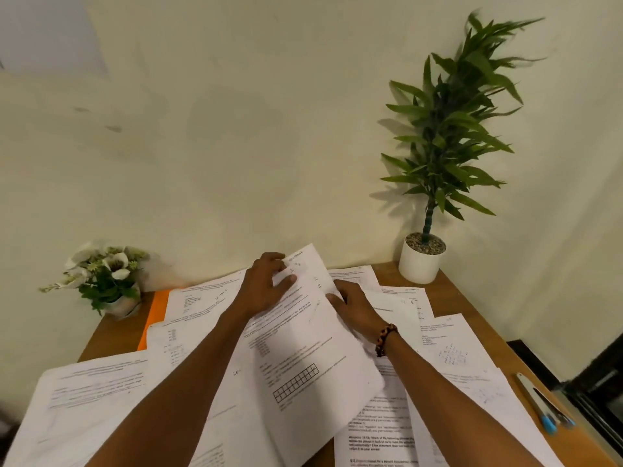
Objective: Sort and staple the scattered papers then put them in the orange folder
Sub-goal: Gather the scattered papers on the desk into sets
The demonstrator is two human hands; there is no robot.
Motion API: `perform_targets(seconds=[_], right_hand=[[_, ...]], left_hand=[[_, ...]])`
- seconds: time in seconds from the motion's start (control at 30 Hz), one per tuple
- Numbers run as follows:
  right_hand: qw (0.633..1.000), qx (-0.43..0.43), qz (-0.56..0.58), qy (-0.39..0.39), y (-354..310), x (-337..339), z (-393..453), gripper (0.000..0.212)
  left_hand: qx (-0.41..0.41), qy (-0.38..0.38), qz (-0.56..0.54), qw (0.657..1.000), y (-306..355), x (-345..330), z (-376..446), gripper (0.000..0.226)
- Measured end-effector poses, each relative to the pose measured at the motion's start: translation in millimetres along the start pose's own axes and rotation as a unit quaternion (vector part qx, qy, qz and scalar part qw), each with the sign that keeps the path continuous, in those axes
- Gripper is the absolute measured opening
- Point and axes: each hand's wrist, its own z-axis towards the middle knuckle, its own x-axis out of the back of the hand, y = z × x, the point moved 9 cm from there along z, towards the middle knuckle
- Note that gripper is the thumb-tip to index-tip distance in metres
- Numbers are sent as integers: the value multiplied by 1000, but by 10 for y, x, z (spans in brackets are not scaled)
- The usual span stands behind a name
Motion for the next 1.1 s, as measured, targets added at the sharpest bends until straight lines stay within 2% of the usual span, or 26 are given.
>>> perform_targets(seconds=[0.07,0.1,0.17,0.23,0.27,0.3,0.4,0.5,0.57,0.7,0.87,0.97,1.1], right_hand=[[1000,13,7,11,-59,55,-10,36],[1000,9,-5,4,-88,68,-16,37],[998,-6,-43,-40,-111,33,-46,24],[996,13,-76,-51,-154,41,-36,54],[996,27,-77,-38,-171,81,-10,59],[996,40,-72,-26,-216,108,6,55],[998,47,-49,0,-314,178,55,25],[997,53,-57,-5,-450,166,120,17],[996,67,-54,-26,-567,124,159,5],[994,96,-25,-49,-811,-2,188,17],[989,85,68,-97,-1122,-255,58,18],[982,60,108,-140,-1137,-424,-54,26],[980,44,57,-183,-1011,-643,-172,34]], left_hand=[[4,5,-35,999,137,74,20,24],[2,8,-49,999,203,104,36,28],[-6,27,-62,998,316,159,64,30],[-4,56,-78,995,368,222,79,23],[-2,71,-88,994,398,263,84,23],[0,80,-98,992,412,297,92,30],[-15,74,-88,993,507,390,127,51],[-49,41,-41,997,639,501,188,29],[-75,19,-25,997,741,589,220,25],[-107,7,30,994,913,836,232,25],[-105,-18,15,994,971,1308,250,9],[-98,-59,-13,993,844,1400,238,23],[-71,-101,-20,992,596,1228,70,28]])
